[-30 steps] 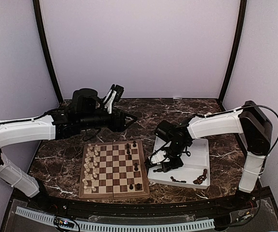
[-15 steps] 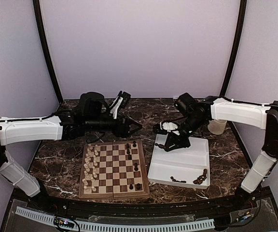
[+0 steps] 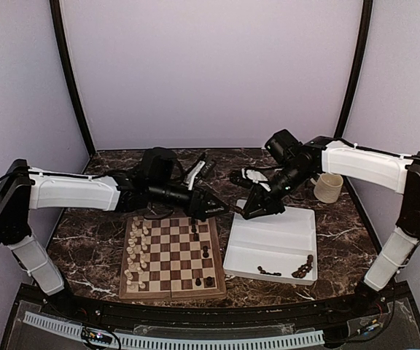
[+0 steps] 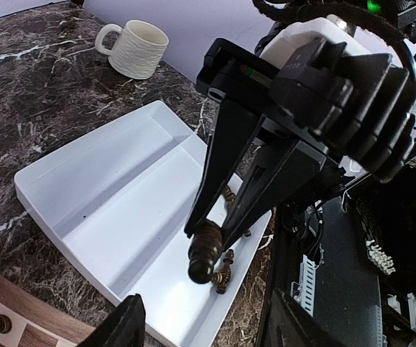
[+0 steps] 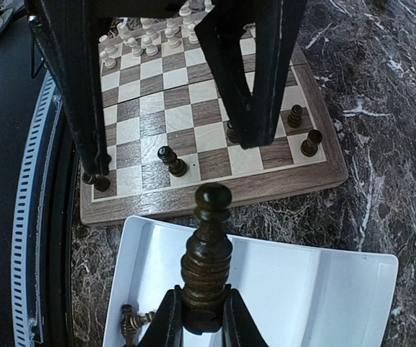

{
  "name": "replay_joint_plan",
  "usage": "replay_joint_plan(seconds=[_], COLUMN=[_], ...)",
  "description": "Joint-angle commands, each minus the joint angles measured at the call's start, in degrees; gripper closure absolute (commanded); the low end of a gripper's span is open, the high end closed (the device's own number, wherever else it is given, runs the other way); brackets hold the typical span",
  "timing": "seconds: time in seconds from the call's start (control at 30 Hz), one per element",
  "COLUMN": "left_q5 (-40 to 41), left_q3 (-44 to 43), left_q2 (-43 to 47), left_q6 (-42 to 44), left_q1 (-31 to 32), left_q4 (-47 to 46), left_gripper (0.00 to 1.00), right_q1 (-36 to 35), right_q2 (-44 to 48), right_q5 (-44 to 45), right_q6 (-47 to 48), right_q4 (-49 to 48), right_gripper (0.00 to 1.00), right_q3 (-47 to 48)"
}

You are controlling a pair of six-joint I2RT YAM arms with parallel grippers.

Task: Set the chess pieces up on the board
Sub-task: Pick up the pawn from the chess pile.

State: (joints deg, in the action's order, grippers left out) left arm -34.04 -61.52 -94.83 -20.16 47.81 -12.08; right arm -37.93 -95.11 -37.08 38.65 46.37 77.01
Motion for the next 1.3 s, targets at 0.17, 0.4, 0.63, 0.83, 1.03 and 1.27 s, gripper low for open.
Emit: replay_joint_plan(seconds=[0.17, 0.4, 0.63, 0.83, 1.03, 1.27], left_q5=[-7.29, -8.14, -8.44, -6.90, -1.79, 8.19], left_q3=[-4.71, -6.93, -8.96, -9.30, -9.02, -8.74], left_q2=[-3.65, -5.85, -7.15, -5.94, -1.62, 3.82], left_q6=[-4.51, -4.99, -4.30, -3.12, 1.58, 9.36], left_q1=[0.18, 0.14, 0.13, 0.09, -0.22, -0.26], left_q4=[-5.25, -4.35, -2.15, -0.18, 7.33, 21.88], left_gripper=[0.48, 0.64, 0.90, 0.98, 0.99, 0.99], right_q1=[0.15, 0.15, 0.15, 0.21, 0.23, 0.23], right_q2=[2.02, 2.12, 1.86, 1.68, 2.07, 2.13], right_q5=[-2.25, -2.34, -2.68, -2.28, -0.55, 1.08], right_q6=[0.01, 0.29, 0.16, 0.26, 0.96, 1.17], right_q4=[0.91, 1.17, 1.01, 0.98, 0.96, -0.09], right_gripper=[0.88, 0.88, 0.88, 0.88, 0.88, 0.88], right_q3=[1.12, 1.08, 1.03, 0.70, -1.83, -5.02])
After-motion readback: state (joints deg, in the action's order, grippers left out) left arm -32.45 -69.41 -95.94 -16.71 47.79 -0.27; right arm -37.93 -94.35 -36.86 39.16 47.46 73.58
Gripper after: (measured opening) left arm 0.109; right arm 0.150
